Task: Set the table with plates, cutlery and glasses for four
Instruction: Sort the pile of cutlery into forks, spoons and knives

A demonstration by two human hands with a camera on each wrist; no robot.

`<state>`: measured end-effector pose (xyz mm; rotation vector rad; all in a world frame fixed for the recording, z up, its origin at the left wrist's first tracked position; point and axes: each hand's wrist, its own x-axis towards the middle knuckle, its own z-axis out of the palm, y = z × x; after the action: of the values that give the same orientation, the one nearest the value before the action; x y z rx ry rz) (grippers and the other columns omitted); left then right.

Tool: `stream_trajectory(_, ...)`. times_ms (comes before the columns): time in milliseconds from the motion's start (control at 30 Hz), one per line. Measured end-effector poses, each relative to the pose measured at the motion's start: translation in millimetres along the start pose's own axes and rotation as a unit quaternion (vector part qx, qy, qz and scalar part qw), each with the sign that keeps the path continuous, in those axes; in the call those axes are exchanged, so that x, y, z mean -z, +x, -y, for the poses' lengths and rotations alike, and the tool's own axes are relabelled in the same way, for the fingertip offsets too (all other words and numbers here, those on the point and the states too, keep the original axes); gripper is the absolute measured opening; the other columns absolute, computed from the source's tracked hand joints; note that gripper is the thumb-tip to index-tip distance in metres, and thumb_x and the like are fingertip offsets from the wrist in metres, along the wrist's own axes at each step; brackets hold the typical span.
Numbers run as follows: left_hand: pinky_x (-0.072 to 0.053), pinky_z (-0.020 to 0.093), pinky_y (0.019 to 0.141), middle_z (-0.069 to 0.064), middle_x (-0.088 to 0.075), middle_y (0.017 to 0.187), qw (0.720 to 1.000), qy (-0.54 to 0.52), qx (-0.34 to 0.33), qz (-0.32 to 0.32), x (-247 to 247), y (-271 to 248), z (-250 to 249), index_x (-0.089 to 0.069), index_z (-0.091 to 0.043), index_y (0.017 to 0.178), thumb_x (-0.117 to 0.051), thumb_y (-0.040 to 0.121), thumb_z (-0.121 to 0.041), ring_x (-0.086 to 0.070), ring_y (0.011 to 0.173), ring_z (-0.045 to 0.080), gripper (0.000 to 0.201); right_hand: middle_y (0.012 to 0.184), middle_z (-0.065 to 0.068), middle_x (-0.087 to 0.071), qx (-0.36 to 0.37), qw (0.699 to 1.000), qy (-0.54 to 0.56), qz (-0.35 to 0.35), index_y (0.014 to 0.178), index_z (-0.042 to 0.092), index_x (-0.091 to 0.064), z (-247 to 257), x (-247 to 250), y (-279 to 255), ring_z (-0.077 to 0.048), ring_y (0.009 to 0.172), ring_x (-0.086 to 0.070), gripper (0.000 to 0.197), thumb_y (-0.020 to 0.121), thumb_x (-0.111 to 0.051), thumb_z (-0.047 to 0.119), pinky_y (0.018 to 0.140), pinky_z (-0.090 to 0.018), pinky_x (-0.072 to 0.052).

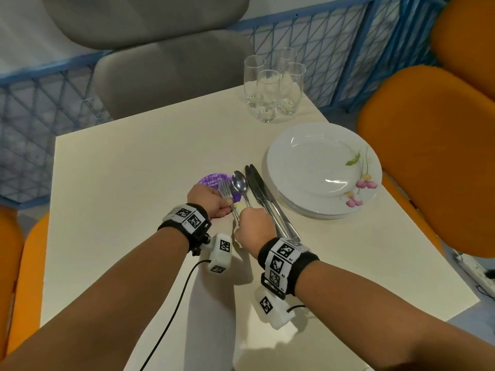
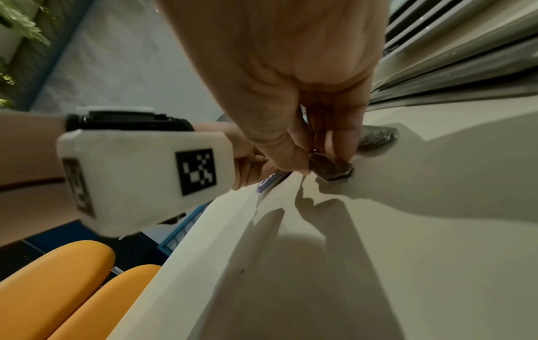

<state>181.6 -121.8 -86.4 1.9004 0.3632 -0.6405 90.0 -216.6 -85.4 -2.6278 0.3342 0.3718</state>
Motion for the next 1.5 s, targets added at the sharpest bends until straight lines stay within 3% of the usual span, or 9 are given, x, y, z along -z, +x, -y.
stream_trajectory(133, -0.06, 0.037, 0.073, 0.018, -0.072, 0.078, 0.999, 0.033, -0.01, -0.022, -3.1, -0.3, -4.5, -0.062, -0.003, 0.082, -0.08, 0.073, -0.004, -0.072, 0.068, 0.025, 0.02, 0.1, -0.016, -0.064, 0.016, 1.0, -0.026, 0.002, 0.097, 0.004, -0.061, 0.7, 3.0, -0.5, -0.032, 0.094, -0.063, 0.013, 0.091, -0.051, 0.011, 0.074, -0.035, -0.05)
stream_trajectory(300, -0.059, 0.026, 0.056, 0.016, -0.073, 0.079, 0.997, 0.064, -0.01, -0.034, -0.2, 0.8, -5.0, -0.069, 0.001, 0.087, -0.081, 0.071, -0.003, -0.071, 0.062, 0.02, 0.021, 0.103, -0.018, -0.063, 0.033, 0.998, -0.057, 0.003, 0.102, 0.002, -0.061, 4.4, 3.6, 0.3, -0.034, 0.097, -0.062, 0.018, 0.094, -0.047, 0.01, 0.077, -0.036, -0.05)
stream_trajectory(400, -0.058, 0.024, 0.052, 0.016, -0.072, 0.079, 0.997, 0.067, -0.008, -0.038, 2.0, 1.0, -4.6, -0.067, 0.001, 0.088, -0.081, 0.071, -0.001, -0.069, 0.059, 0.019, 0.022, 0.104, -0.017, -0.063, 0.041, 0.997, -0.069, 0.005, 0.103, 0.003, -0.061, 6.3, 2.1, 0.6, -0.033, 0.098, -0.062, 0.019, 0.095, -0.045, 0.01, 0.079, -0.035, -0.05)
stream_trajectory(667, -0.061, 0.038, 0.069, 0.017, -0.072, 0.079, 0.997, 0.052, -0.023, -0.042, 1.6, 0.3, -3.3, -0.065, -0.005, 0.073, -0.084, 0.067, 0.0, -0.072, 0.067, 0.025, 0.021, 0.106, -0.018, -0.063, 0.041, 0.996, -0.076, 0.011, 0.105, 0.002, -0.061, 7.1, 1.4, -0.4, -0.032, 0.099, -0.062, 0.02, 0.095, -0.045, 0.009, 0.082, -0.037, -0.051)
stream_trajectory(867, -0.06, 0.044, 0.074, 0.016, -0.07, 0.076, 0.997, 0.054, -0.023, -0.045, 3.2, -0.7, -2.9, -0.063, -0.006, 0.072, -0.082, 0.067, 0.003, -0.073, 0.073, 0.029, 0.022, 0.107, -0.018, -0.062, 0.031, 0.997, -0.068, 0.013, 0.105, 0.002, -0.061, 7.7, 2.5, -0.9, -0.032, 0.1, -0.062, 0.018, 0.094, -0.047, 0.008, 0.082, -0.037, -0.051)
stream_trajectory(1233, -0.06, 0.041, 0.076, 0.016, -0.07, 0.076, 0.996, 0.07, -0.019, -0.048, 2.3, -3.4, -7.1, -0.061, -0.006, 0.071, -0.082, 0.069, 0.0, -0.073, 0.075, 0.029, 0.022, 0.105, -0.017, -0.063, 0.024, 0.998, -0.063, 0.009, 0.104, 0.002, -0.061, 8.8, 1.5, -0.8, -0.031, 0.098, -0.063, 0.017, 0.094, -0.048, 0.007, 0.084, -0.036, -0.053)
stream_trajectory(1400, -0.061, 0.039, 0.073, 0.016, -0.071, 0.076, 0.996, 0.078, -0.014, -0.045, 1.6, -2.3, -8.2, -0.067, 0.0, 0.083, -0.083, 0.068, -0.001, -0.073, 0.071, 0.026, 0.021, 0.104, -0.017, -0.063, 0.025, 0.998, -0.063, 0.005, 0.104, 0.003, -0.061, 8.6, -0.6, -0.9, -0.03, 0.097, -0.063, 0.017, 0.093, -0.049, 0.008, 0.083, -0.035, -0.053)
stream_trajectory(1500, -0.061, 0.041, 0.074, 0.016, -0.072, 0.077, 0.995, 0.088, -0.021, -0.047, 1.5, -1.4, -7.8, -0.065, -0.004, 0.075, -0.084, 0.067, -0.003, -0.073, 0.072, 0.027, 0.02, 0.103, -0.016, -0.063, 0.025, 0.998, -0.065, 0.006, 0.103, 0.003, -0.061, 8.7, -0.2, -1.0, -0.03, 0.096, -0.063, 0.016, 0.092, -0.051, 0.008, 0.083, -0.035, -0.053)
